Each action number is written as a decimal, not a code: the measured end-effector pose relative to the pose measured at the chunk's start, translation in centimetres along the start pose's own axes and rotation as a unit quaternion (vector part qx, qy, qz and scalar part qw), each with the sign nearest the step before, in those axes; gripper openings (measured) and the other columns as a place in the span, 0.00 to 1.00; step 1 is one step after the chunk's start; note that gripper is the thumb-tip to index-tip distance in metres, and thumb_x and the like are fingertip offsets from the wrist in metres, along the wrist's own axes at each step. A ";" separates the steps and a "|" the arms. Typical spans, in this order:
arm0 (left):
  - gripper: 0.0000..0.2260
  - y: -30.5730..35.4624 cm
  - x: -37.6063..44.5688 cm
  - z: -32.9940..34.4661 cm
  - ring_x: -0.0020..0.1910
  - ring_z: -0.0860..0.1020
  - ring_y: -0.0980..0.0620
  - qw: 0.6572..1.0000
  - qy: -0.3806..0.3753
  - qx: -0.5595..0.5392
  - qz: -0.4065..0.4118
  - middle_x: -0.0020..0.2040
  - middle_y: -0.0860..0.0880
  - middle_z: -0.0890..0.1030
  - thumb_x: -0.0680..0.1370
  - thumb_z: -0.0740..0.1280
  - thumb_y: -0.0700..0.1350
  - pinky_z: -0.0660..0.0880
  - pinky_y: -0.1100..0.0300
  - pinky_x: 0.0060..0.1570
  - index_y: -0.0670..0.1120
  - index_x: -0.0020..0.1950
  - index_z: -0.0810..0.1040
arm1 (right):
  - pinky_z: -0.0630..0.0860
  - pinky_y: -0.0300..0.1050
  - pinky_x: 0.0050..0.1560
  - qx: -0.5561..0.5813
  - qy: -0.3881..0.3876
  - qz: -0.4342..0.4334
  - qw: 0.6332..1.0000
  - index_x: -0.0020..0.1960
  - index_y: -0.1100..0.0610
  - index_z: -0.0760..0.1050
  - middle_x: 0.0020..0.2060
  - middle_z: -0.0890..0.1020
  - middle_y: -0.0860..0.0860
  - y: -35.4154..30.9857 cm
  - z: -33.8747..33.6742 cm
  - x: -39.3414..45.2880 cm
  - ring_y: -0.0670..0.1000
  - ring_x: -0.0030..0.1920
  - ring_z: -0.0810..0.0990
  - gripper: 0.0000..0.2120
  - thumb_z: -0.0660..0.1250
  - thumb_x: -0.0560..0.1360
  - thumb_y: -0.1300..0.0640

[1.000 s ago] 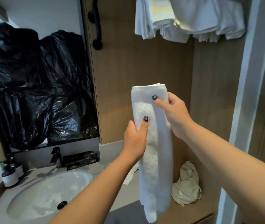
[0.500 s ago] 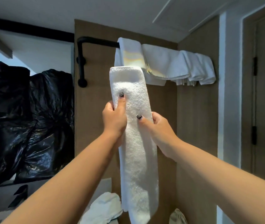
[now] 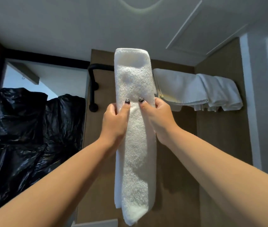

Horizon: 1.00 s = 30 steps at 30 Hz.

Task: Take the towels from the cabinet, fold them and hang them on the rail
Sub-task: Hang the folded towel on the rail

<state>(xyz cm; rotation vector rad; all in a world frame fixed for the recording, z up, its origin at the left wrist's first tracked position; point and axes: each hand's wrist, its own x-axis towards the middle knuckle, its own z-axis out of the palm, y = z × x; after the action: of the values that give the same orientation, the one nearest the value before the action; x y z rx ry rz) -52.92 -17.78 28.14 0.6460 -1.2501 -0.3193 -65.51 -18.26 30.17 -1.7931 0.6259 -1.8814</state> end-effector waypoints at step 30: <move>0.11 -9.4 17.4 -5.0 0.50 0.83 0.44 0.990 -0.055 -0.011 0.129 0.50 0.46 0.84 0.76 0.69 0.53 0.78 0.38 0.53 0.49 0.54 0.77 | 0.71 0.37 0.31 0.067 -0.010 -0.108 0.992 0.53 0.62 0.76 0.39 0.77 0.53 4.6 10.8 18.9 0.48 0.36 0.75 0.11 0.69 0.77 0.54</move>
<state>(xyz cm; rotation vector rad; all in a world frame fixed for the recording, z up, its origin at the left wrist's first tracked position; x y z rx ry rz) -41.82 -33.40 34.98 0.4466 -1.4169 -0.1550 -55.44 -33.61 42.73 -1.8513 0.3008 -1.9896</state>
